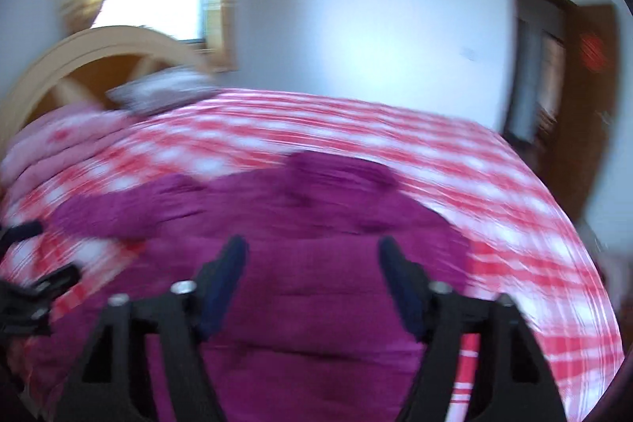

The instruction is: Fold large clothes

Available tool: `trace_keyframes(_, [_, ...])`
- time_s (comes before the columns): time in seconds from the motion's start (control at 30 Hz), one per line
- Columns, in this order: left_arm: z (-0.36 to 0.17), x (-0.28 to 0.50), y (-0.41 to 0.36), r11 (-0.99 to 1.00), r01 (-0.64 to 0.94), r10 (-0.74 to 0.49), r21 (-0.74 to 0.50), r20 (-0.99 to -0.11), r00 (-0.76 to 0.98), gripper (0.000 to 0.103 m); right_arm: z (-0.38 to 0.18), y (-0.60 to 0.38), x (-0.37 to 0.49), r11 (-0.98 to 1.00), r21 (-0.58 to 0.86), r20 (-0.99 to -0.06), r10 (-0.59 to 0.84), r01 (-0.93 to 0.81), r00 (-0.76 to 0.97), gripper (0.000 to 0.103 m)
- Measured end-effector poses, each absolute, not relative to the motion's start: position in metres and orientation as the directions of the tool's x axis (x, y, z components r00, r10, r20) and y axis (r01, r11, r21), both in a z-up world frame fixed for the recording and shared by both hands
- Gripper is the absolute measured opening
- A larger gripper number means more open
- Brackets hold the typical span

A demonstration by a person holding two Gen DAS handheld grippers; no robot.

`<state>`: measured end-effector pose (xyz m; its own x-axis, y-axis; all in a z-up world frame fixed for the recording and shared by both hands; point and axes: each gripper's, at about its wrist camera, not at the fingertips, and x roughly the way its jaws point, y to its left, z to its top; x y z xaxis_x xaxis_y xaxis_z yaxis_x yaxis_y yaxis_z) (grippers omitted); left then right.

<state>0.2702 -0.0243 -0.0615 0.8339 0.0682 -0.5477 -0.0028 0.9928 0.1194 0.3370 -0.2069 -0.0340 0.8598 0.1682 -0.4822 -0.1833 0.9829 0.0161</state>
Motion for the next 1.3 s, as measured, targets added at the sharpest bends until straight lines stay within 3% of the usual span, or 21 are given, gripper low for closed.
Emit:
trace_keyframes(0.1, [-0.068,0.299,-0.056,0.987,0.05,0.045,0.156,-0.554,0.831,0.102,-0.046,-0.25,0.365,0.995,0.077,-0.514,0.09,-0.058,0.853,0.045])
trace_keyframes(0.2, [-0.085,0.335,-0.075,0.973,0.04,0.095,0.229,-0.549,0.83,0.102,-0.06,-0.269,0.389,0.994,0.102,-0.551,0.095,-0.046,0.829,0.039])
trace_keyframes(0.37, [-0.136,0.377,-0.078,0.939,0.028,0.205,0.341,-0.625,0.753,0.102,-0.091,-0.277,0.42,0.99,0.134,-0.632,0.121,-0.046,0.765,0.038])
trace_keyframes(0.6, [-0.16,0.389,-0.058,0.965,0.052,0.149,0.256,-0.705,0.693,0.102,-0.14,-0.278,0.433,0.993,0.111,-0.717,0.11,-0.043,0.688,0.037])
trace_keyframes(0.9, [-0.17,0.401,-0.041,0.996,0.05,0.023,0.071,-0.767,0.641,0.102,-0.141,-0.271,0.433,0.998,0.022,-0.737,0.062,-0.067,0.673,0.037])
trace_keyframes(1.03, [-0.17,0.398,-0.045,0.995,0.047,0.033,0.084,-0.758,0.651,0.102,-0.12,-0.274,0.428,0.998,0.033,-0.746,0.057,-0.048,0.664,0.036])
trace_keyframes(1.1, [-0.17,0.398,-0.046,0.995,0.046,0.037,0.089,-0.756,0.654,0.102,-0.097,-0.279,0.422,0.994,0.102,-0.701,0.097,-0.036,0.707,0.039])
trace_keyframes(1.2, [-0.17,0.397,-0.046,0.995,0.046,0.039,0.091,-0.753,0.657,0.102,-0.075,-0.271,0.428,0.997,0.079,-0.645,0.071,-0.027,0.761,0.052])
trace_keyframes(1.3, [-0.169,0.397,-0.046,0.995,0.045,0.041,0.093,-0.752,0.658,0.102,-0.083,-0.258,0.456,0.994,0.087,-0.65,0.107,-0.066,0.752,0.053])
